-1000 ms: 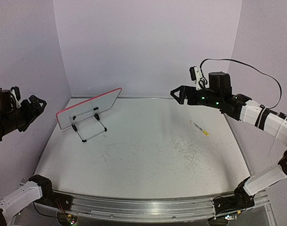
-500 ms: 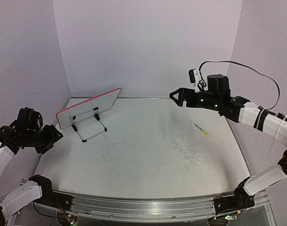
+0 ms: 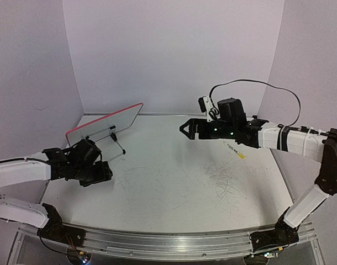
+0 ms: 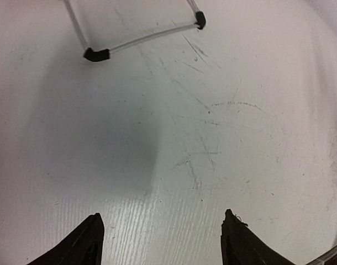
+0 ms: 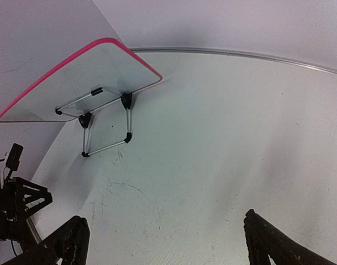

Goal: Write a sentence on the whiteboard
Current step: Move the whiteboard stand to the center of the board.

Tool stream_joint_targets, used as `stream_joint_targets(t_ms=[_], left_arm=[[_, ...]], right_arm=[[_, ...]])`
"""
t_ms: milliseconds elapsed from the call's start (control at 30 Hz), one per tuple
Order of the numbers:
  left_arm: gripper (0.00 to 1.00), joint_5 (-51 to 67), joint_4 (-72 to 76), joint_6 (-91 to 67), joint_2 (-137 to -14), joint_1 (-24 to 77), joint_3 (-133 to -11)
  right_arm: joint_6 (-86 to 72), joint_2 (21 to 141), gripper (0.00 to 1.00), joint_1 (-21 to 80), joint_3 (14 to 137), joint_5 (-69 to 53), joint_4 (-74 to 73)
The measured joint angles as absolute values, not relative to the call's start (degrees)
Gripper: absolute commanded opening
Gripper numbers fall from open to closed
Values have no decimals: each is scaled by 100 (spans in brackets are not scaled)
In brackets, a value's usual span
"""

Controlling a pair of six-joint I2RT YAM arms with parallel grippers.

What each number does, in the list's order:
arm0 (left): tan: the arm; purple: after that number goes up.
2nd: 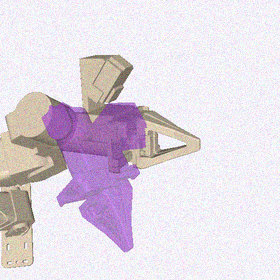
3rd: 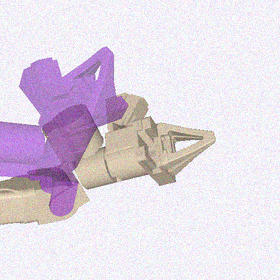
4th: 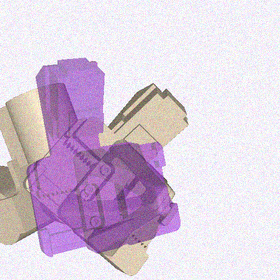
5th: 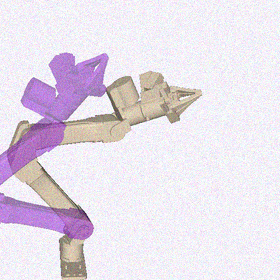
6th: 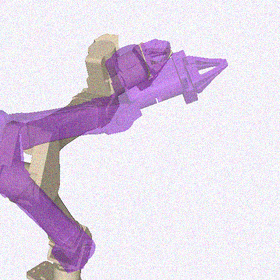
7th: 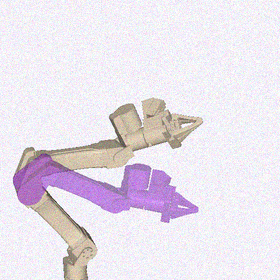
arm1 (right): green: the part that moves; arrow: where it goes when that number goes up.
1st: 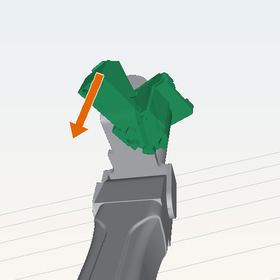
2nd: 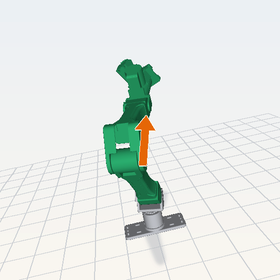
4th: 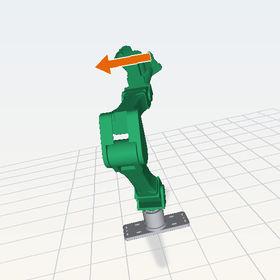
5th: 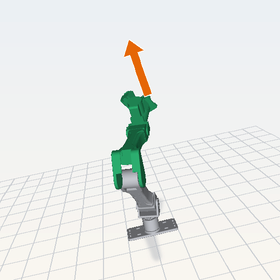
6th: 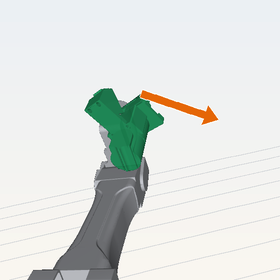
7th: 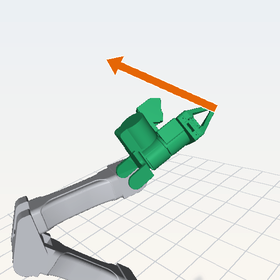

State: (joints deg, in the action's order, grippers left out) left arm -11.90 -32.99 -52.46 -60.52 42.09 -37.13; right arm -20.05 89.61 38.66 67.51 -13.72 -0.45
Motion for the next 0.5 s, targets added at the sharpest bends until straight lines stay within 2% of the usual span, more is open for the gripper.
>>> stream_joint_targets(t_ms=[100, 233, 400, 500], left_arm=[[77, -1509, -2872, -5057, -7000, 4663, -3995], [78, -1786, -2605, -4384, -8356, 4780, -4980], [78, -1708, -2407, -3231, -9712, 4540, -6316], [80, -1481, -2411, -2612, -10235, 4170, -6714]], right_arm=[[-2067, 9085, 98, 4035, 6751, -1385, -50], [-2120, 9056, 98, 4117, 6745, -1274, 12], [-2126, 8585, 98, 4103, 6414, -850, 16], [-2123, 8148, 98, 4083, 6221, -620, -3]])
